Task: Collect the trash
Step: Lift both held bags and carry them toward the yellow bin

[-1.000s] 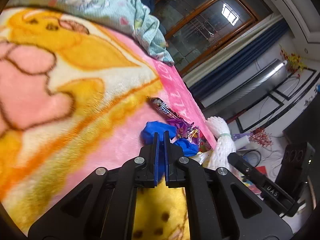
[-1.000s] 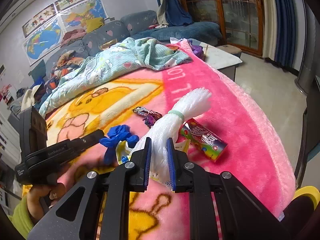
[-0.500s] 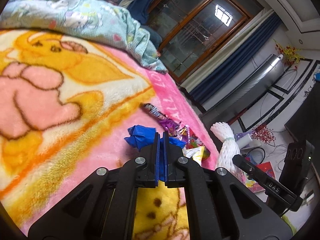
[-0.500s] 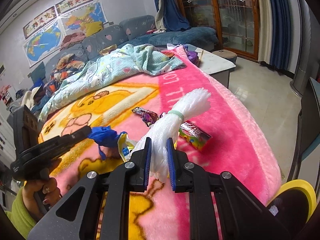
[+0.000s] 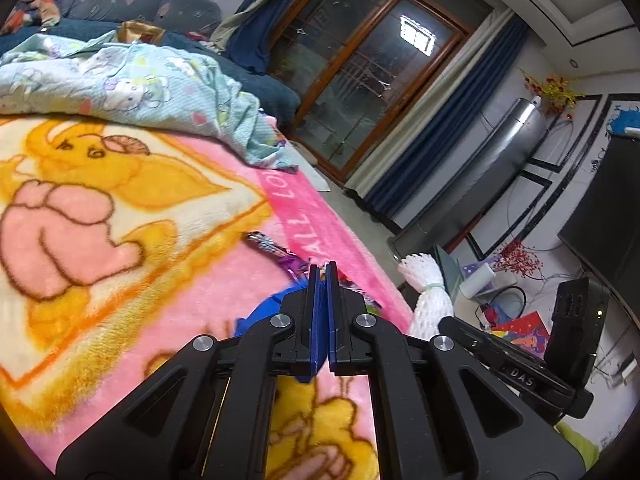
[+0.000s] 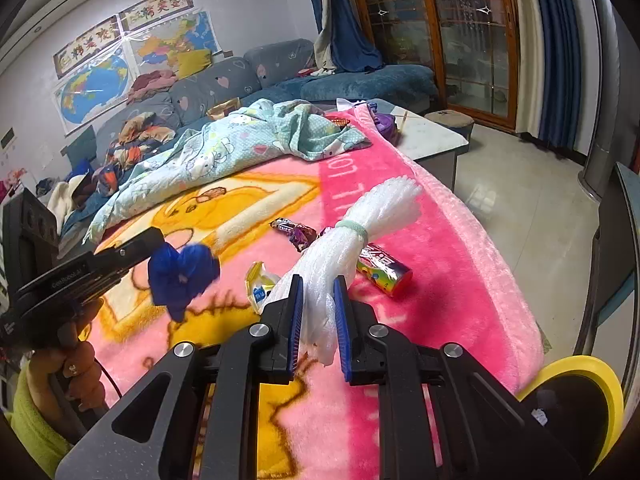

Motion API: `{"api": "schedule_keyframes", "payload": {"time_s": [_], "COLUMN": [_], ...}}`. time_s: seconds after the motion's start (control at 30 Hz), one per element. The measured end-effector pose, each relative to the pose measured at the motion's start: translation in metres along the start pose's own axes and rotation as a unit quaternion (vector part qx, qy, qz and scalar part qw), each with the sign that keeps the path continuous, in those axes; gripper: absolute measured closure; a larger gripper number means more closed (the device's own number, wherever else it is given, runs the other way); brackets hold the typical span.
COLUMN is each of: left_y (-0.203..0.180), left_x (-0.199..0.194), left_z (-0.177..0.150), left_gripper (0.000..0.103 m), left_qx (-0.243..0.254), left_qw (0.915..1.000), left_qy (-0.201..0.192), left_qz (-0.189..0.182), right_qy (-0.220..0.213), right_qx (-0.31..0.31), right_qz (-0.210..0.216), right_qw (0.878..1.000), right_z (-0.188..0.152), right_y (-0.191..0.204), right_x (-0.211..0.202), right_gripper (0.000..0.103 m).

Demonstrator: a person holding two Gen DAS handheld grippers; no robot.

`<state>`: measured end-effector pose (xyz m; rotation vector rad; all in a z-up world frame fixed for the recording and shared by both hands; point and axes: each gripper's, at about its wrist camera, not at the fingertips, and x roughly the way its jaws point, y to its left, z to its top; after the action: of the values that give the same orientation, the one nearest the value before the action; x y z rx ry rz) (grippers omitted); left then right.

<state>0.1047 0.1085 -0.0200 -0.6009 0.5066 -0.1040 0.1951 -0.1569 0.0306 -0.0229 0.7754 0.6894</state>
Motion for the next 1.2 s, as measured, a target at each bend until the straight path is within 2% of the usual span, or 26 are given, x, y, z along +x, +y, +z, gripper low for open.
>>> {"api": "schedule_keyframes", "payload": {"time_s": [0.5,0.8,0.87,0.9,0.93,1.0,1.07,1.13,1.2], "left_y": [-0.048,-0.077,-0.079,-0.075,-0.072,-0.065,-0.05,-0.036,-0.028], "left_x": [0.002,0.009,0.013,0.016,0.017,0.021,0.03,0.041,0.049], "left_z": [-0.017,-0.032,-0.033,-0.033,-0.035,-0.039,-0.041,-0.045,-0.048], "left_gripper": [0.103,0.103,0.103,0.101,0.088,0.069,0.066,0.054,0.052], "left_qx": [0.049,0.084,0.101,0.105,0.108,0.121,0.105,0.094,0.089], "left_qw": [0.9982,0.9946,0.993,0.9932,0.9933,0.9907,0.9904,0.9883,0.9867], "left_qy": [0.016,0.037,0.046,0.047,0.041,0.035,0.053,0.07,0.082], "left_qz": [-0.03,-0.047,-0.041,-0.017,0.008,0.051,0.071,0.098,0.109], "right_qy": [-0.016,-0.026,-0.027,-0.028,-0.029,-0.032,-0.036,-0.041,-0.044], "right_qx": [0.008,0.033,0.041,0.045,0.048,0.052,0.059,0.067,0.077], "right_qz": [-0.008,-0.022,-0.026,-0.027,-0.028,-0.034,-0.038,-0.045,-0.049], "right_qw": [1.0,0.999,0.998,0.998,0.998,0.998,0.997,0.996,0.995], "right_z": [-0.006,-0.016,-0.018,-0.019,-0.021,-0.023,-0.025,-0.028,-0.03], "right_y": [-0.013,-0.04,-0.046,-0.049,-0.053,-0.058,-0.065,-0.073,-0.081], "right_x": [-0.028,-0.048,-0.052,-0.053,-0.055,-0.06,-0.065,-0.071,-0.075], "right_gripper": [0.088,0.088,0.088,0.088,0.088,0.088,0.088,0.088,0.088]}}
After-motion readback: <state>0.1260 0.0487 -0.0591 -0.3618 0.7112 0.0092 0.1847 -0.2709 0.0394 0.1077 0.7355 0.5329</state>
